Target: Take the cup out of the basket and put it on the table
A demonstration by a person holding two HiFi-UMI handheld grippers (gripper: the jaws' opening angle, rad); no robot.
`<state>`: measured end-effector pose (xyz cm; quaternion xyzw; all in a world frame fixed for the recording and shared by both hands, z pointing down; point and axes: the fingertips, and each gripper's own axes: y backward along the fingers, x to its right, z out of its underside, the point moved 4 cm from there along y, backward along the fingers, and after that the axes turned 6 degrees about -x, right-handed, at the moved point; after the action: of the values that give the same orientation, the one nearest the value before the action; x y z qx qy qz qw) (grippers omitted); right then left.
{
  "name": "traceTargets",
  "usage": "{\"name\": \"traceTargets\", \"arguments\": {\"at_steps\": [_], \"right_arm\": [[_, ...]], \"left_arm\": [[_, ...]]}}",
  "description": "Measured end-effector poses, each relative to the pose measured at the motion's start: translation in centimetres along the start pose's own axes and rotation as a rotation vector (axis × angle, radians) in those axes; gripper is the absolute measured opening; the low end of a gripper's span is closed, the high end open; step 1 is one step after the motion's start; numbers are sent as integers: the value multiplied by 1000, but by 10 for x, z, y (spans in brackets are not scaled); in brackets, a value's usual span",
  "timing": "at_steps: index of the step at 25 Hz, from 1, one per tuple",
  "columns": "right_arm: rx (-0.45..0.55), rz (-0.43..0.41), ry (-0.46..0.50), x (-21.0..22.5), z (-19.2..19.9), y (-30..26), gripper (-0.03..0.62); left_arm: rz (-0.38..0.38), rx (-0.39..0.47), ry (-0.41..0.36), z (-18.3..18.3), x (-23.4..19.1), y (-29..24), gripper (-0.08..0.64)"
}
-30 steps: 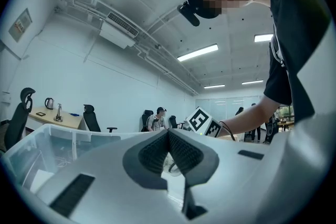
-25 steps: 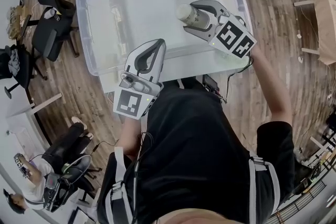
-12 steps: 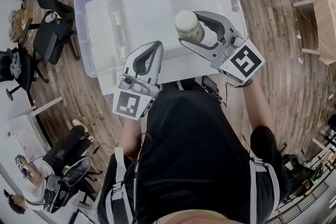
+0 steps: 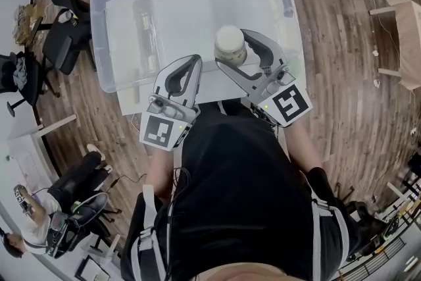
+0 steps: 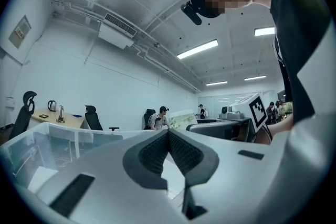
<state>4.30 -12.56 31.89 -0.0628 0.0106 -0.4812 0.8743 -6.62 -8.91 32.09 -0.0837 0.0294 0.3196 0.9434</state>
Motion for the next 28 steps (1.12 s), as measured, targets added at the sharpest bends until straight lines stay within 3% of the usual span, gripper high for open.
{"name": "traceTargets", "arguments": {"at_steps": [7,17,28], "right_arm": [[-2,-58,11,-4,13,16,293],[35,-50,-32,-18,20,66,293],[31,-36,-20,-136,35,137,293]], "left_arm": [[-86,-21,33,15,30,-3,17],[-85,-9,16,18,79,20,17],[-66,34,-2,42,155,134,17]]}}
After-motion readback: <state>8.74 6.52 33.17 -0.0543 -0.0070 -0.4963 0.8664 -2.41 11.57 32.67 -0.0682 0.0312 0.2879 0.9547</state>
